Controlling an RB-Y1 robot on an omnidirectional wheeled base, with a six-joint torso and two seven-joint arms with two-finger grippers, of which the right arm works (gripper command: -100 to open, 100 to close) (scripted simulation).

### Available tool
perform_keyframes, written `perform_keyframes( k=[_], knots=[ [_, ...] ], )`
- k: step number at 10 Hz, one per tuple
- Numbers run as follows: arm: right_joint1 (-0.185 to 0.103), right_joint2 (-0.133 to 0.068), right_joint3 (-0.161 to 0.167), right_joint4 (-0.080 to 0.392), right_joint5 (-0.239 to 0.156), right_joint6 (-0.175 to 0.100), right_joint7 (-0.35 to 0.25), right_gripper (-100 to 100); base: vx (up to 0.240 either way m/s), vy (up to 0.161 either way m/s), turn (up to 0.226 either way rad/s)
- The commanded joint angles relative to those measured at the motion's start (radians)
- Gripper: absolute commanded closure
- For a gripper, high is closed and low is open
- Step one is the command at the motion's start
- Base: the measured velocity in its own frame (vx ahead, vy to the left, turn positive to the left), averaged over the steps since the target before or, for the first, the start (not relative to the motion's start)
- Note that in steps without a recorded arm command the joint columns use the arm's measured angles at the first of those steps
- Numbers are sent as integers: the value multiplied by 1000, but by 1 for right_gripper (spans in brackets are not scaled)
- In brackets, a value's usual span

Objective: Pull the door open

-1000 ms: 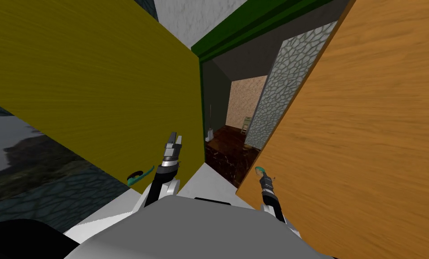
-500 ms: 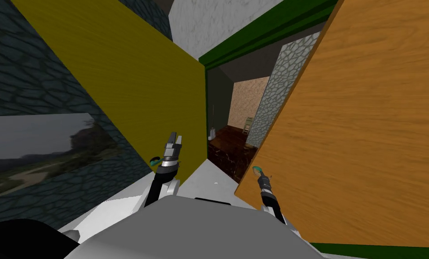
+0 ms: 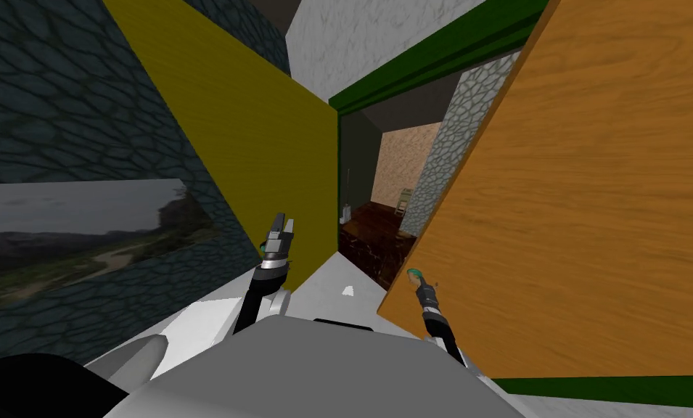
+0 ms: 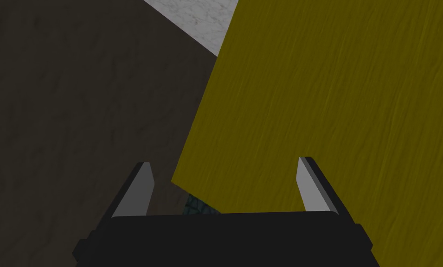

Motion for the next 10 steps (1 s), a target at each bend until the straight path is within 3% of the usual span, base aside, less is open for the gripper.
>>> perform_keyframes(
  k=[1, 4, 5, 6, 10],
  knots=[
    [6, -8, 21, 5, 10, -13, -20, 100, -246, -25, 96],
    [25, -28, 61, -10, 28, -33, -56, 100, -268, -53, 107],
    [21, -22, 56, -6, 26, -28, -49, 100, -113, -15, 33],
    [38, -35, 82, -10, 35, -48, -72, 100, -175, -22, 106],
    [74, -75, 137, -22, 53, -99, -124, 100, -271, -36, 124]
  ],
)
